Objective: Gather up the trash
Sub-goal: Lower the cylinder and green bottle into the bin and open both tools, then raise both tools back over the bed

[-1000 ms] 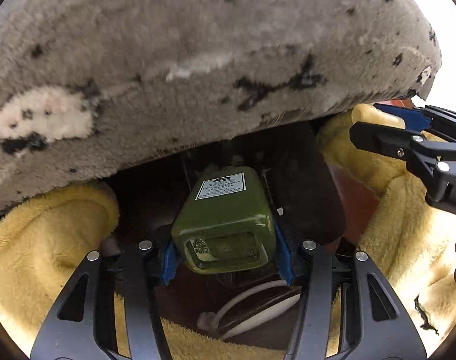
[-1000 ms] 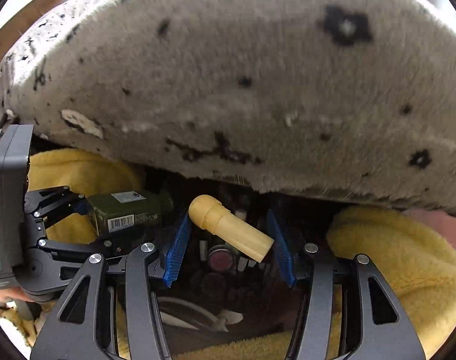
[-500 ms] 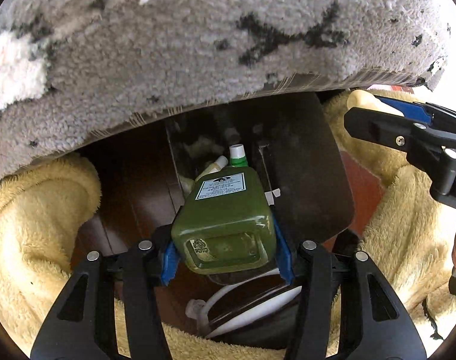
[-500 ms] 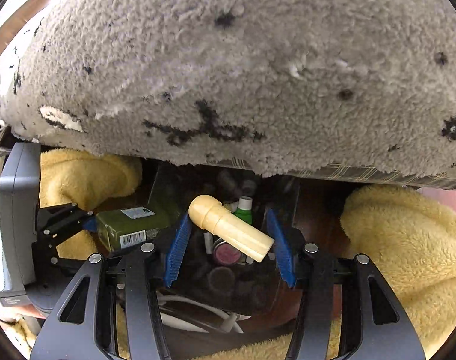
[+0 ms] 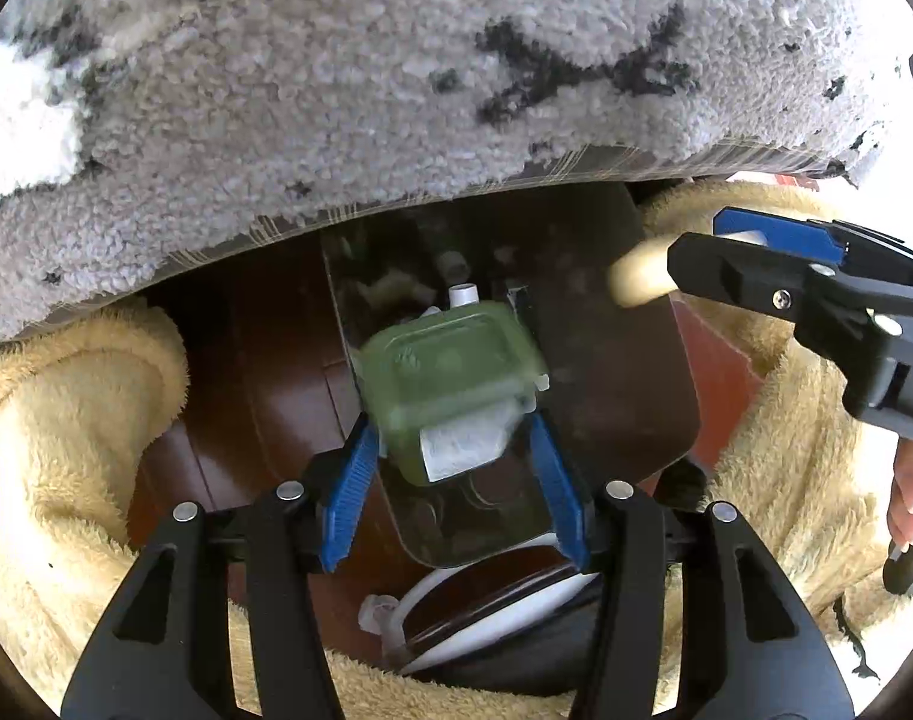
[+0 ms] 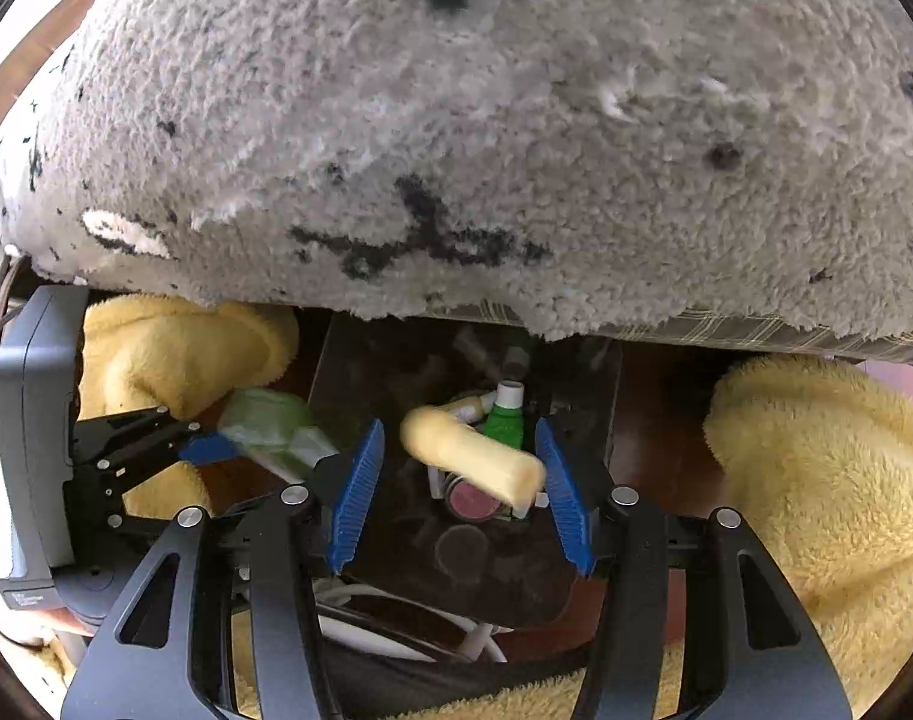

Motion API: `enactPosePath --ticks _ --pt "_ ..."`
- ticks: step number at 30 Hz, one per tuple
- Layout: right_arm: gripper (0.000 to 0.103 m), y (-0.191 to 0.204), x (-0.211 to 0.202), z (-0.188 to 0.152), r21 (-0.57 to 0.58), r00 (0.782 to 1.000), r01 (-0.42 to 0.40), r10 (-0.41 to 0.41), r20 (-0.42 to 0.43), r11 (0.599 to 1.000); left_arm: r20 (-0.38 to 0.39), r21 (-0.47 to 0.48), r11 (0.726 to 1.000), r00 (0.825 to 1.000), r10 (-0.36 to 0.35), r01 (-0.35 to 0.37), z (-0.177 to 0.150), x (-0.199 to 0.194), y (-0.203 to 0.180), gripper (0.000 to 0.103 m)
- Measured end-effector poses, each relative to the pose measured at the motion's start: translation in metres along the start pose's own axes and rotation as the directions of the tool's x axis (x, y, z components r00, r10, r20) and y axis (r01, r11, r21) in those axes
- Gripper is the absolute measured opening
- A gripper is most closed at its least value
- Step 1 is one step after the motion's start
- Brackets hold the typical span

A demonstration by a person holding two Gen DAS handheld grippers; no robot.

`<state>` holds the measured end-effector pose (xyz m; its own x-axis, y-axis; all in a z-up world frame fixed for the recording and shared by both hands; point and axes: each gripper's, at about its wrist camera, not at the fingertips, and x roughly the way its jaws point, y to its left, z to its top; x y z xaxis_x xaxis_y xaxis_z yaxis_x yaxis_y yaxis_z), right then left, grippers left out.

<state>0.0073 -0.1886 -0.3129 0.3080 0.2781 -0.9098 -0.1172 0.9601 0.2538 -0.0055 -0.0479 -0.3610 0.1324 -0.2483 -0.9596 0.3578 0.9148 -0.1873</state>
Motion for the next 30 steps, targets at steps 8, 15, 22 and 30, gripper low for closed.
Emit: enactPosePath --ticks 8,15,22,30 --pt "0.086 -0.008 -0.008 0.002 0.017 0.997 0.069 -0.070 0.039 0.997 0.047 -0.011 1.000 0.999 0.025 -0.025 0.003 -0.027 0.004 0.083" --pt "0.088 -0.007 -0.036 0.009 0.000 0.985 0.130 -0.129 0.112 0.992 0.126 0.031 0.999 0.991 0.039 -0.044 0.003 -0.062 0.002 0.090" --pt "0.088 0.000 -0.067 0.018 -0.027 0.971 0.134 -0.126 0.203 0.991 0.238 0.060 0.993 0.968 0.085 -0.102 0.009 -0.113 -0.002 0.090" --pt "0.088 0.005 -0.129 0.039 -0.038 0.918 0.160 -0.135 0.372 0.986 0.389 0.073 0.980 0.910 0.143 -0.185 0.022 -0.181 -0.001 0.090"
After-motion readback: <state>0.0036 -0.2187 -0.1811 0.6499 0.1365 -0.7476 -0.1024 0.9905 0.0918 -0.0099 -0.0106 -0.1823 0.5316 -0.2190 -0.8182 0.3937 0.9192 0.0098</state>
